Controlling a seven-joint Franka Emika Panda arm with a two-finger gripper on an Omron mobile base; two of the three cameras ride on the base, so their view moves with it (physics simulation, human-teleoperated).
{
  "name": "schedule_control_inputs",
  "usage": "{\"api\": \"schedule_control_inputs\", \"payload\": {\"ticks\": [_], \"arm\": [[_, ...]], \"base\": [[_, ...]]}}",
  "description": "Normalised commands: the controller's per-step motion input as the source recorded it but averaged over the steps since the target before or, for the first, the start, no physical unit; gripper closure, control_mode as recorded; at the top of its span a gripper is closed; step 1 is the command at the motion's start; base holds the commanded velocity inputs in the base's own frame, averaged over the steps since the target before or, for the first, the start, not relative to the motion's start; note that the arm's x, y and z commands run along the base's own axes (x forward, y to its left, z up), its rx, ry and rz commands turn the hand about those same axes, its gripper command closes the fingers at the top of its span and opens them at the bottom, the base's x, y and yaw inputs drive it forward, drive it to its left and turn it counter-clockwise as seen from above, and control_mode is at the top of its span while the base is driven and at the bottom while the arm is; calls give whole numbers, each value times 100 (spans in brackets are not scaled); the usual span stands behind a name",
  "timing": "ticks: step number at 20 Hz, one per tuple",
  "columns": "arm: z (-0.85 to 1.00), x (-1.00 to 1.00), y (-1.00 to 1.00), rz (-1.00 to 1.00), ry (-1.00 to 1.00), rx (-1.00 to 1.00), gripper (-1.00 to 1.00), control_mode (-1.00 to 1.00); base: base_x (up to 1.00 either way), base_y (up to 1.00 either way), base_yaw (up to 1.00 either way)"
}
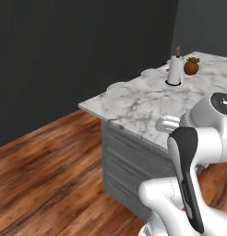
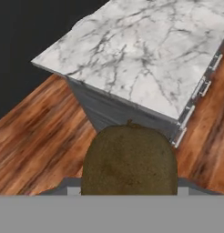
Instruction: Pick up the apple and kiwi from the fridge and place one fruit on each plate on the dining counter.
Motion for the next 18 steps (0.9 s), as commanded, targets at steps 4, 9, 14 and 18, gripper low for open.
{"api": "schedule_control_inputs", "payload": {"ticks": [4,9,14,18], "arm": [[0,0,0,0,0,0,100,100],[0,0,0,0,0,0,100,100],[0,0,0,0,0,0,100,100],[0,0,0,0,0,0,100,100]], "base": [[37,100,-45],[17,96,-44],[16,100,-43],[41,100,-33]]}}
